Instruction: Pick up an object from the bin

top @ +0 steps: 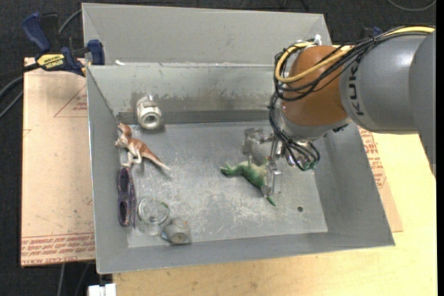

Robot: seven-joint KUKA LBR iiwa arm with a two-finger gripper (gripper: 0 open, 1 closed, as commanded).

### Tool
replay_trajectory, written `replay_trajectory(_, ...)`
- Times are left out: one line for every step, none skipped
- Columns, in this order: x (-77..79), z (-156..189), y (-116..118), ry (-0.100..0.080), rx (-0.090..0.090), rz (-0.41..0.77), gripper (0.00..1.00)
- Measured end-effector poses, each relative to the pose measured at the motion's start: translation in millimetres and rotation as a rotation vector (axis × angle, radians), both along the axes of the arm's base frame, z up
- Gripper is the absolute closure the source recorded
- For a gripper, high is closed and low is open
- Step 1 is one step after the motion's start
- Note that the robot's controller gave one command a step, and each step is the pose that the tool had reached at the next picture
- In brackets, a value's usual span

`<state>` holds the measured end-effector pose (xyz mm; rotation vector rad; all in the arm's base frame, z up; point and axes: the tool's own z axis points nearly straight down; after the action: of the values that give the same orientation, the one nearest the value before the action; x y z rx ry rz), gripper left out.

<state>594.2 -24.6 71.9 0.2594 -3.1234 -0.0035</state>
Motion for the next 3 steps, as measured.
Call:
replay_trajectory(-7.0,-1,-12,-0.008,0.001,0.156,0.00)
replay_trajectory(-9.1,-1,46,-0.003,0.001,0.065,0.00)
replay_trajectory(-59.7,-2,35,-0.011,0.003,0.294,1.00)
